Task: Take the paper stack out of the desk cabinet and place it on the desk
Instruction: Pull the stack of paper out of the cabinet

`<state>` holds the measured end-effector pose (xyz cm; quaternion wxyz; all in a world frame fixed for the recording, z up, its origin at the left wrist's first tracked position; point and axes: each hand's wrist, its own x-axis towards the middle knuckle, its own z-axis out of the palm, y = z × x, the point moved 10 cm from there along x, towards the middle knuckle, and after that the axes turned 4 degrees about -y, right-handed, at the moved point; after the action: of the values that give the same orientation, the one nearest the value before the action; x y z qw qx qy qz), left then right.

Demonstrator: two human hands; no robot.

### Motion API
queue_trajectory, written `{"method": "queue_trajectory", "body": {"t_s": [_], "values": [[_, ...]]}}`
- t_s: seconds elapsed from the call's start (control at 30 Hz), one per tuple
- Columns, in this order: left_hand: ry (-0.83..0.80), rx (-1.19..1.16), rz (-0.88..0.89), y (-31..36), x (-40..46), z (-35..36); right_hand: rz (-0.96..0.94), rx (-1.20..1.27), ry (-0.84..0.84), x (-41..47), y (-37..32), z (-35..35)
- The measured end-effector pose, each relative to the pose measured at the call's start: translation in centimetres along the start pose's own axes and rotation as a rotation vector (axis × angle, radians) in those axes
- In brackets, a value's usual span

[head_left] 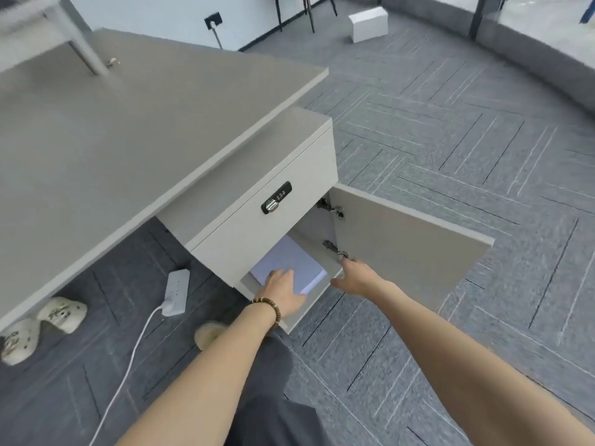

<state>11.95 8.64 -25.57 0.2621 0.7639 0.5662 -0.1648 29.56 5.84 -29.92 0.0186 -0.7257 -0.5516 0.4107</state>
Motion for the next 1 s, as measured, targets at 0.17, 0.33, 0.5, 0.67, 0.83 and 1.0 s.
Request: {"method": "queue_trajectory", "body": {"t_s": [0.17, 0.33, 0.5, 0.67, 0.83, 1.0], "values": [[0.035, -0.116, -0.065, -3.1, 6.4, 3.0, -0.012, -0.016, -0.028, 6.3, -0.1, 2.4], [0.084, -0.262, -0.172, -6.7, 11.4, 6.9, 0.002, -0.015, -0.064, 12.6, 0.9, 5.5], [0.091, -0.398, -0.3, -10.1, 15.1, 11.0, 0.005, -0.044, -0.108, 17.7, 1.7, 8.5], [0.085, -0.504, -0.379, -12.6, 18.2, 14.3, -0.001, -0.028, -0.142, 21.7, 2.5, 11.1], [0.118, -0.636, -0.476, -14.0, 19.9, 16.6, 0.011, 0.02, -0.144, 24.9, 3.2, 12.8], [0.145, -0.71, -0.548, -15.1, 21.3, 17.8, 0.015, 0.062, -0.128, 26.9, 3.7, 13.9]]}}
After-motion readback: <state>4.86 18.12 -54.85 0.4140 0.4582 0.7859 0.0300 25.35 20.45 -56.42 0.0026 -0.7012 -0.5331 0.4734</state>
